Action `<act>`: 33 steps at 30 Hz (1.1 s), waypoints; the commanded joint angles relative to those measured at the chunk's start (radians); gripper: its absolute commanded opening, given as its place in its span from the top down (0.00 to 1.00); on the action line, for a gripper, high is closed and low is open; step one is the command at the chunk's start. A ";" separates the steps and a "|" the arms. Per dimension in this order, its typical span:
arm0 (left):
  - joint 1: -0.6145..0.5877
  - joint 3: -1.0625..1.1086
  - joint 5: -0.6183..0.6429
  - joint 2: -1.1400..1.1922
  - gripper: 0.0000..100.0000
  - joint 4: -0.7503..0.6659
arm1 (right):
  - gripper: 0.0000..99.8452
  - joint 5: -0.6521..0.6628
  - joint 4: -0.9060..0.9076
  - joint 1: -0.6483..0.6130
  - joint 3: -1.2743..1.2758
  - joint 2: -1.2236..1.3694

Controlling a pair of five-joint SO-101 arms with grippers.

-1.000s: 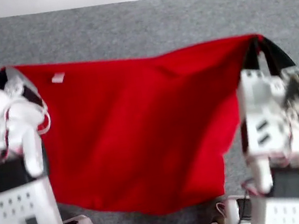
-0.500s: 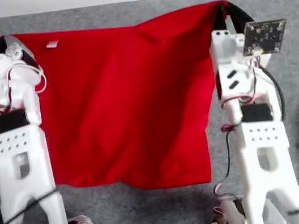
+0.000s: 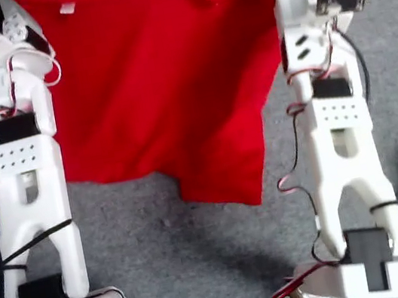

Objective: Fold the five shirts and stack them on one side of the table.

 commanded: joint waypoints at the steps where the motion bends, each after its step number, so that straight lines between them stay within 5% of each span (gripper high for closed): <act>1: 0.027 -0.114 0.003 0.030 0.99 -0.023 | 0.99 0.005 -0.022 0.018 -0.165 0.059; 10: 0.038 -0.127 0.002 0.189 0.99 -0.020 | 0.99 0.009 0.018 0.018 -0.180 0.179; 27: 0.047 0.223 0.002 0.229 0.99 -0.008 | 0.99 0.011 0.888 -0.120 -0.182 0.035; 33: 0.028 0.188 0.002 0.171 0.99 0.321 | 0.99 0.011 1.099 -0.193 -0.182 -0.077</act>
